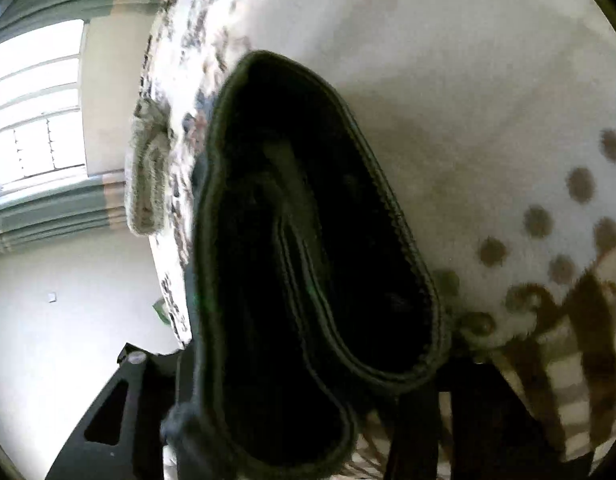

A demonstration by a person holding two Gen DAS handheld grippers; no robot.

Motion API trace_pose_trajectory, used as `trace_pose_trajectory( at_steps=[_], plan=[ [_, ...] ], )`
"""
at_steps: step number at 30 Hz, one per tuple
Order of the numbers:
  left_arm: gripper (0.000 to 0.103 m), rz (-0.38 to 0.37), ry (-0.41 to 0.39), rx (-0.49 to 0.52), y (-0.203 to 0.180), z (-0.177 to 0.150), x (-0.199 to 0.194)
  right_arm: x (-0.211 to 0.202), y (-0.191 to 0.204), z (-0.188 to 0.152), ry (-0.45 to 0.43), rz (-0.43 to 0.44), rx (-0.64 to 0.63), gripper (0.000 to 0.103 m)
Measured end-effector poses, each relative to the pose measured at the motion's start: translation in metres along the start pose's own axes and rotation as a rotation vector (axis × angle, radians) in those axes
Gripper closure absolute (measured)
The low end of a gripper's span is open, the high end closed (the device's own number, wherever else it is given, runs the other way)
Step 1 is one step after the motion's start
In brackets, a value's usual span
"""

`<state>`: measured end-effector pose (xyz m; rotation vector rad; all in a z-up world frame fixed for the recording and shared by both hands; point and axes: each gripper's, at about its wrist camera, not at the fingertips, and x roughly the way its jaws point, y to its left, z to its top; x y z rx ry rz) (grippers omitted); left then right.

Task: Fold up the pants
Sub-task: 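Lift the folded jeans with both tools and carry them toward the grey towel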

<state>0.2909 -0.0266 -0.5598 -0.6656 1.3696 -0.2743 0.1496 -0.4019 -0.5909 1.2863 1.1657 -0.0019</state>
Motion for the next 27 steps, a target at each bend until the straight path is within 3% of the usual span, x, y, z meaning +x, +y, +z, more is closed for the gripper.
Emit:
trace_pose_trajectory(
  at_steps=[2, 10, 15, 22, 27],
  plan=[
    [0.081, -0.021, -0.021, -0.012, -0.001, -0.001, -0.011, -0.007, 0.008, -0.002, -0.010, -0.009, -0.023, 0.061],
    [0.083, -0.016, -0.081, 0.037, -0.043, 0.012, -0.054, -0.034, 0.037, -0.009, 0.008, 0.009, -0.049, 0.064],
    [0.083, -0.027, -0.121, 0.055, -0.074, 0.038, -0.091, -0.057, 0.086, -0.008, 0.007, 0.032, -0.093, 0.064],
    [0.083, -0.097, -0.180, 0.098, -0.110, 0.129, -0.130, -0.055, 0.194, 0.028, -0.054, 0.057, -0.166, 0.064],
    [0.083, -0.133, -0.219, 0.109, -0.114, 0.232, -0.144, 0.001, 0.292, 0.079, -0.096, 0.077, -0.207, 0.064]
  ],
)
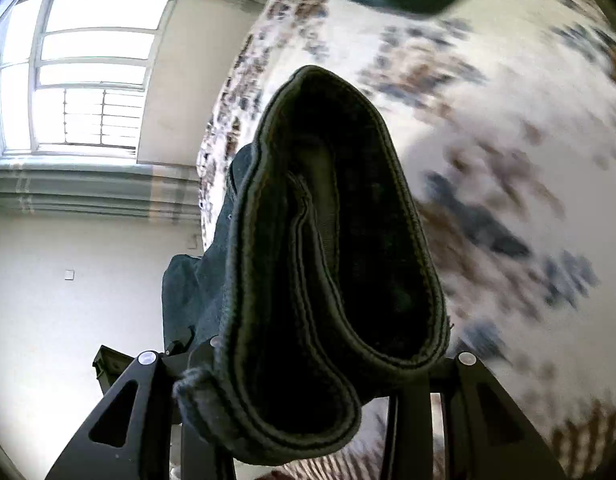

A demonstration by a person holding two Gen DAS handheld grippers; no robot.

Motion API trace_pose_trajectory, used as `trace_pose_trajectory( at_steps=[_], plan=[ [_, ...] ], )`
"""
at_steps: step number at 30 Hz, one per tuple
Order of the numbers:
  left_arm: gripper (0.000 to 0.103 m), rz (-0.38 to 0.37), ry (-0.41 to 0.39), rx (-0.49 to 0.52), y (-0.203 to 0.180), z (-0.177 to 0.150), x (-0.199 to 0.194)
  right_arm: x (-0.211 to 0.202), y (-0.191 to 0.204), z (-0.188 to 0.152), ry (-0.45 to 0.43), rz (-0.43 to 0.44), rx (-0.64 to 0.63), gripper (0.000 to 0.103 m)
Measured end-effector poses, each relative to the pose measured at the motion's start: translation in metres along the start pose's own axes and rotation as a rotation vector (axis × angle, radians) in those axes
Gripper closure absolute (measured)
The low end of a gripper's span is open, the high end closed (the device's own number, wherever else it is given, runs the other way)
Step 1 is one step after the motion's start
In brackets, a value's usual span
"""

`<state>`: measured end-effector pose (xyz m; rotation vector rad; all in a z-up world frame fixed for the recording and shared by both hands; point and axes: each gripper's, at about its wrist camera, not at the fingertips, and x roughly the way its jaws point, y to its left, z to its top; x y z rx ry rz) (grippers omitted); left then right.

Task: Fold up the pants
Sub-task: 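Lift the folded jeans with both tools and carry them toward the grey towel, then lower the jeans onto the folded grey towel and open both tools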

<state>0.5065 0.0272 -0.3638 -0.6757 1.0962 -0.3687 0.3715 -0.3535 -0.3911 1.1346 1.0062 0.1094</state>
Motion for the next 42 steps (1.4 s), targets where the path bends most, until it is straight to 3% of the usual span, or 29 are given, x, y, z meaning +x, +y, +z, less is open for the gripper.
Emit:
trace_pose_trajectory(
  at_steps=[4, 8, 13, 18, 21, 24, 27, 29, 32, 34, 36, 38, 42],
  plan=[
    [0.083, -0.001, -0.031, -0.017, 0.024, 0.090, 0.015, 0.089, 0.058, 0.058, -0.008, 0.024, -0.020, 0.064],
    [0.083, 0.011, -0.049, -0.020, 0.056, 0.165, 0.044, 0.176, 0.092, 0.104, 0.006, 0.038, -0.048, 0.064],
    [0.082, 0.049, -0.035, -0.006, 0.106, 0.223, 0.097, 0.267, 0.105, 0.144, 0.014, 0.041, -0.081, 0.064],
    [0.079, 0.108, 0.024, -0.004, 0.143, 0.243, 0.142, 0.329, 0.085, 0.164, 0.043, -0.004, -0.074, 0.062],
    [0.076, 0.105, 0.040, -0.018, 0.143, 0.240, 0.142, 0.335, 0.079, 0.171, 0.054, -0.037, -0.054, 0.050],
    [0.071, 0.173, 0.037, 0.022, 0.129, 0.233, 0.133, 0.328, 0.086, 0.173, 0.058, -0.107, -0.093, 0.042],
    [0.058, 0.250, 0.028, 0.086, 0.116, 0.227, 0.125, 0.316, 0.084, 0.174, 0.058, -0.177, -0.107, 0.038],
    [0.028, 0.323, 0.023, 0.126, 0.107, 0.222, 0.119, 0.306, 0.088, 0.171, 0.050, -0.241, -0.127, 0.035],
    [0.016, 0.376, 0.014, 0.182, 0.093, 0.214, 0.109, 0.292, 0.103, 0.160, 0.023, -0.348, -0.207, 0.026],
    [0.015, 0.430, 0.009, 0.224, 0.082, 0.208, 0.104, 0.282, 0.121, 0.148, -0.006, -0.452, -0.285, 0.017],
    [0.014, 0.498, -0.006, 0.273, 0.068, 0.198, 0.095, 0.268, 0.146, 0.131, -0.050, -0.560, -0.393, 0.002],
    [0.007, 0.551, -0.015, 0.307, 0.056, 0.189, 0.086, 0.256, 0.167, 0.114, -0.081, -0.632, -0.476, 0.001],
    [0.005, 0.591, -0.052, 0.358, 0.030, 0.172, 0.057, 0.219, 0.207, 0.078, -0.162, -0.731, -0.620, 0.000]
  ],
)
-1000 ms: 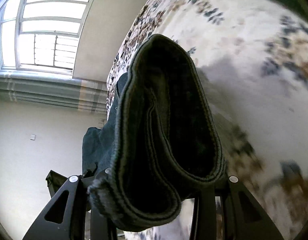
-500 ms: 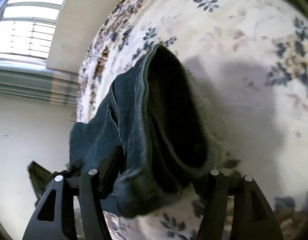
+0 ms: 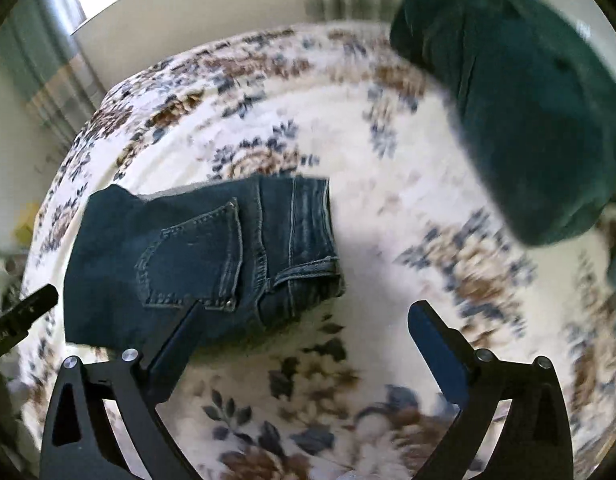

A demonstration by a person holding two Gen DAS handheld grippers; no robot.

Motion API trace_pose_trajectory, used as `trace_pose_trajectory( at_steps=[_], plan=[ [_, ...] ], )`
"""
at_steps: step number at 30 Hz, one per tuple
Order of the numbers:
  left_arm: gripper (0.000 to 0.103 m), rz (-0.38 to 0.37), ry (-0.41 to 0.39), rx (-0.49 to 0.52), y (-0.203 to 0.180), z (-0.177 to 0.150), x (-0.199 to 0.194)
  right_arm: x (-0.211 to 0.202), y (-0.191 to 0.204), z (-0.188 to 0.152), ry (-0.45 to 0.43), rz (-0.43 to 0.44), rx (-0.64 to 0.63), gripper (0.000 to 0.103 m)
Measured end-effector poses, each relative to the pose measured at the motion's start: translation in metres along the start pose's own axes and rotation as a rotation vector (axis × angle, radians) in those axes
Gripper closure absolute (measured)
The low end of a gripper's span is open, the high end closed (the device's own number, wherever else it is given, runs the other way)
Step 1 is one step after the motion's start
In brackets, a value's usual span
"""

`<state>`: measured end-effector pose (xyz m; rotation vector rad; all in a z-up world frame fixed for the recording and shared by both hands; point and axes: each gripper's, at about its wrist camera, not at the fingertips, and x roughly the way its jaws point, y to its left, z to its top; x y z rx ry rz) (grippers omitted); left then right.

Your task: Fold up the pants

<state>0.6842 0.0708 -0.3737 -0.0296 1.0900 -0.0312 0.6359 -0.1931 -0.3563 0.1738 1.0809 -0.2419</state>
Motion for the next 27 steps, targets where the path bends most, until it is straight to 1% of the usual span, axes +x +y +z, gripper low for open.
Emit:
trace_pose_trajectory(
  at_steps=[1, 4, 8, 13, 14, 17, 21, 27],
  plan=[
    [0.005, 0.003, -0.014, 0.008, -0.003, -0.003, -0.016, -0.016, 0.001, -0.002, -0.021, -0.015, -0.013, 0.000],
    [0.005, 0.019, -0.051, 0.013, -0.007, -0.010, -0.055, -0.064, 0.002, -0.008, -0.059, -0.016, -0.024, 0.000],
    [0.005, 0.027, -0.107, 0.012, -0.013, -0.023, -0.117, -0.140, -0.003, -0.019, -0.124, -0.003, -0.043, 0.000],
    [0.005, 0.038, -0.164, 0.008, -0.023, -0.049, -0.199, -0.230, -0.013, -0.037, -0.183, 0.019, -0.060, 0.000],
    [0.005, 0.040, -0.175, 0.009, -0.025, -0.055, -0.215, -0.255, -0.014, -0.044, -0.202, 0.023, -0.074, 0.000],
    [0.005, 0.041, -0.212, 0.021, -0.035, -0.076, -0.268, -0.308, -0.020, -0.060, -0.239, 0.037, -0.099, 0.000],
    [0.005, 0.041, -0.250, 0.027, -0.044, -0.105, -0.329, -0.382, -0.033, -0.087, -0.291, 0.065, -0.122, 0.000],
    [0.005, 0.048, -0.294, 0.004, -0.048, -0.144, -0.401, -0.482, -0.061, -0.125, -0.354, 0.093, -0.132, 0.000]
  ],
)
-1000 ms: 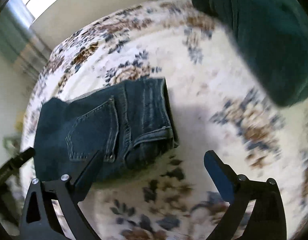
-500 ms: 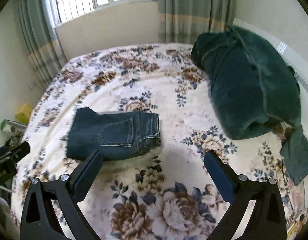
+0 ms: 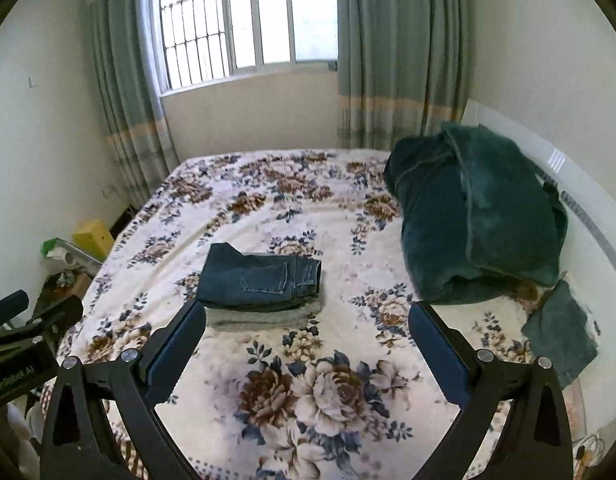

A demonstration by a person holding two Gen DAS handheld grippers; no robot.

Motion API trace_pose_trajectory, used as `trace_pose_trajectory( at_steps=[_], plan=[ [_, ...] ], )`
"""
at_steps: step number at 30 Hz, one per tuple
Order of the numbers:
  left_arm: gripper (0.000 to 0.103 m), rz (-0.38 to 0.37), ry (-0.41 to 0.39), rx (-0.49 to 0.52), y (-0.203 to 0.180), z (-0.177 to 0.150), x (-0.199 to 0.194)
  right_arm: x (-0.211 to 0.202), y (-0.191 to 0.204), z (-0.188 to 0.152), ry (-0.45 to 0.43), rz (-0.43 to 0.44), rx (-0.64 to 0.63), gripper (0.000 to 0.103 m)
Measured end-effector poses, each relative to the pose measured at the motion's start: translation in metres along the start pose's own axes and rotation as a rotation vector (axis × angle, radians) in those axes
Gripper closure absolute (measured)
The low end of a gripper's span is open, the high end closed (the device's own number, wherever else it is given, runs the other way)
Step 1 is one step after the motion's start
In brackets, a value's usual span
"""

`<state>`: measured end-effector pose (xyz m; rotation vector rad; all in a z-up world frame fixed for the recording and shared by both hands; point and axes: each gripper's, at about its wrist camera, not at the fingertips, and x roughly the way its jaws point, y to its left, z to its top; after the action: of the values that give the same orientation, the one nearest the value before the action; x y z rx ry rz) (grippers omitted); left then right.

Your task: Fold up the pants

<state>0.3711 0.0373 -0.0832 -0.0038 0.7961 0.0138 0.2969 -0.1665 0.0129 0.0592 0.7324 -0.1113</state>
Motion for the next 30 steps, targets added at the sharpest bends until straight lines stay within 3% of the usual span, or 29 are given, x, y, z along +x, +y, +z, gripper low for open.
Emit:
trace_pose_trajectory(
  at_steps=[6, 14, 20, 22, 30],
  plan=[
    [0.005, 0.005, -0.048, -0.014, 0.003, -0.011, -0.068, -0.093, -0.005, -0.003, -0.051, 0.017, -0.016, 0.000],
    [0.005, 0.003, -0.091, -0.017, 0.018, -0.021, -0.126, -0.193, 0.005, -0.006, -0.128, 0.043, -0.034, 0.000],
    [0.005, 0.020, -0.144, 0.004, 0.025, -0.029, -0.152, -0.232, 0.014, -0.010, -0.172, 0.032, -0.038, 0.000],
    [0.000, 0.002, -0.144, -0.004, 0.030, -0.031, -0.158, -0.236, 0.016, -0.011, -0.173, 0.035, -0.039, 0.000],
    [0.000, 0.026, -0.143, -0.012, 0.038, -0.035, -0.163, -0.241, 0.019, -0.011, -0.160, 0.019, -0.015, 0.000]
  ],
)
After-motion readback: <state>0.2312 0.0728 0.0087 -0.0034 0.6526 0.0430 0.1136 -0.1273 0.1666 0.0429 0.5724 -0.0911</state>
